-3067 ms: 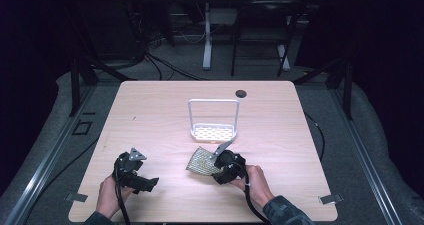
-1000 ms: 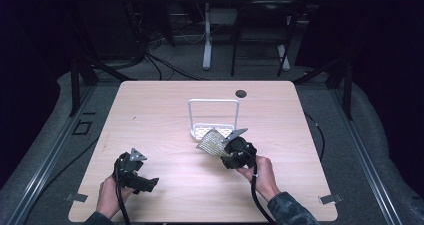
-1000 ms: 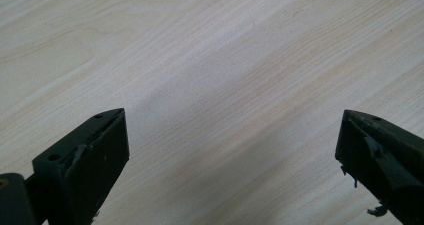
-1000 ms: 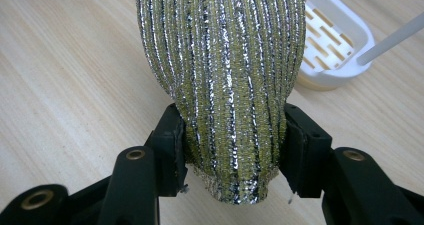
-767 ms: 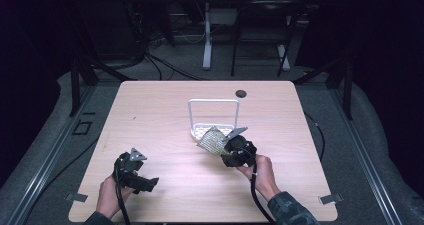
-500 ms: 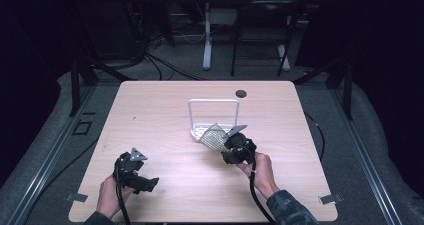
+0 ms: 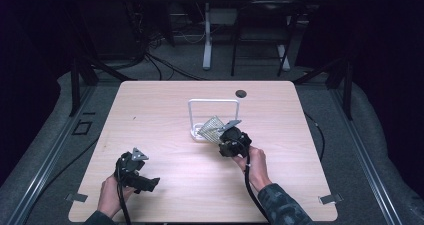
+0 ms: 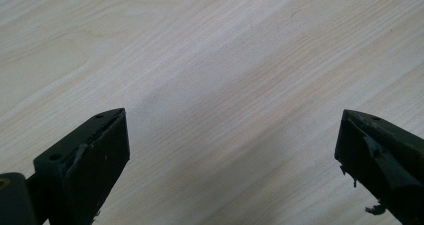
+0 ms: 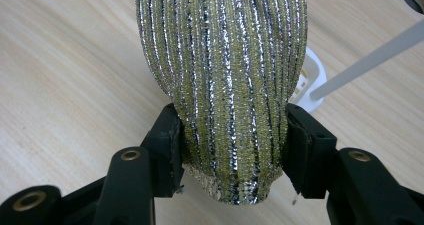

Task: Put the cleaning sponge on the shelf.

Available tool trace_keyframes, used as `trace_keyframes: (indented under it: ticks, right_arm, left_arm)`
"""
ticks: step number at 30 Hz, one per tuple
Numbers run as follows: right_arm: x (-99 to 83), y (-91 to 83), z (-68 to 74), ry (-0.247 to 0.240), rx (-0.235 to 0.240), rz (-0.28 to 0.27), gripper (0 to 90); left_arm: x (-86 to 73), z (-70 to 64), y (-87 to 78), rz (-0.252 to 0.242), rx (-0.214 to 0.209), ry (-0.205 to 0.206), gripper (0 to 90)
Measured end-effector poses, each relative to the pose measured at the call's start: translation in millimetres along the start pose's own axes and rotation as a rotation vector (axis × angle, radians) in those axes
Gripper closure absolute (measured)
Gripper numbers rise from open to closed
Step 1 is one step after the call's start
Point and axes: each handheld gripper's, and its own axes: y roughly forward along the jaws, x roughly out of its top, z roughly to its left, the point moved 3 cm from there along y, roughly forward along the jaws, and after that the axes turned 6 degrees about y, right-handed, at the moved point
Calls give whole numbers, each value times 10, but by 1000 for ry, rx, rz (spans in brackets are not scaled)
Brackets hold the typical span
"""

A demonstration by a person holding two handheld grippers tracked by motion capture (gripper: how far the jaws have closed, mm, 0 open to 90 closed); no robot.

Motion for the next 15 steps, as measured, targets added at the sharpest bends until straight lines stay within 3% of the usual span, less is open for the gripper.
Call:
trace_keyframes:
  ticks: [7,15]
  right_arm:
    - [97,117,11,13,-47,8,477]
    - [185,251,22,42,-71,29,465]
  left_arm:
    - [5,5,24,15,-7,5,12]
    - [7,0,16,16,-5,5,13]
